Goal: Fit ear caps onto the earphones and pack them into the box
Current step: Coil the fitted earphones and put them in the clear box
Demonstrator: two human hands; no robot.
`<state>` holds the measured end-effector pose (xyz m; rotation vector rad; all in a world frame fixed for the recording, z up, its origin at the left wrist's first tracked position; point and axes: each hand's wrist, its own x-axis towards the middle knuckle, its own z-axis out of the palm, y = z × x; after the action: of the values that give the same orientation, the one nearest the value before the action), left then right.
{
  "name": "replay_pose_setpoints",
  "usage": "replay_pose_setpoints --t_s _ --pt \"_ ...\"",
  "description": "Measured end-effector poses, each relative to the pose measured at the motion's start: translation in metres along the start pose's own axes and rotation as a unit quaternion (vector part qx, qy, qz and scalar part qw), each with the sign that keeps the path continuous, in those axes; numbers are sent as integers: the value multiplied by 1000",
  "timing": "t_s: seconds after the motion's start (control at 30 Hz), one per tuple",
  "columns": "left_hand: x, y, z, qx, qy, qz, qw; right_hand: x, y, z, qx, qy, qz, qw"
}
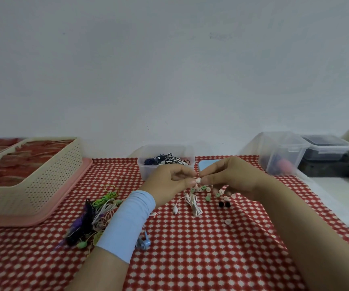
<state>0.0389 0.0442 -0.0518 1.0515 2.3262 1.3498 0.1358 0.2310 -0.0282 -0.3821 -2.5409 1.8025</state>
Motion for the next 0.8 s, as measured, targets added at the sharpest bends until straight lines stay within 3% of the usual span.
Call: replay_pose_setpoints --t_s 0.1,0.2,0.27,0.37,0.47,0.63,0.8 --pt "-1 -1 -8 153 -61 -63 984 3 4 0 -84 29 15 996" --pt "-5 -1 -8 238 -135 -127 953 8 10 4 -169 33 25 985" --pt "-5 -2 -5 273 -134 -129 944 9 12 4 -201 28 24 979" --pt "-4 -5 -7 267 -98 -124 951 9 14 -9 -228 60 10 972" --pt "-4 -5 -13 272 -112 -141 945 8 16 -26 -304 115 21 946" --pt "-5 -4 -14 339 -149 -151 917 9 29 -39 -370 66 101 921" --pt "-3 -5 -18 308 -92 -132 938 16 37 -33 -399 65 101 909"
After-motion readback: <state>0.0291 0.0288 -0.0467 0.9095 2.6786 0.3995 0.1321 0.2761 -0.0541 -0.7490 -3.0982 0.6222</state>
